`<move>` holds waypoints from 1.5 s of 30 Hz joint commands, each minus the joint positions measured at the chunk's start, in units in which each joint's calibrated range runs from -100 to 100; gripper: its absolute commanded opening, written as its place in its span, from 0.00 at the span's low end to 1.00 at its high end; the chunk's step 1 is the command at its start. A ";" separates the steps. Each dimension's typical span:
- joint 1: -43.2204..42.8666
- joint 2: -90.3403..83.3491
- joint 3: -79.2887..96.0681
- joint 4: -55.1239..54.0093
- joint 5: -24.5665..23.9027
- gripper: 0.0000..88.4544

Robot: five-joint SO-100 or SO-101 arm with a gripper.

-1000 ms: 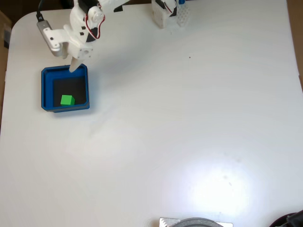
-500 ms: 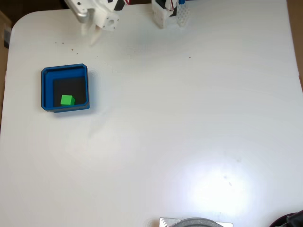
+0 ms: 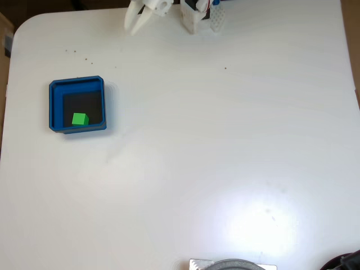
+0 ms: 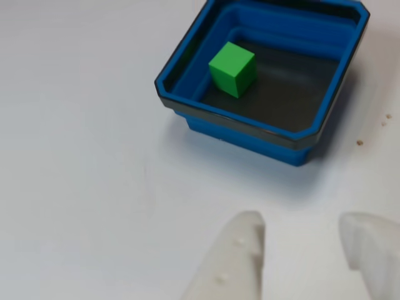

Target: Pick up green cube and drop it in the blue box

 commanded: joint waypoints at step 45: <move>-38.10 -35.59 52.53 -33.64 0.29 0.05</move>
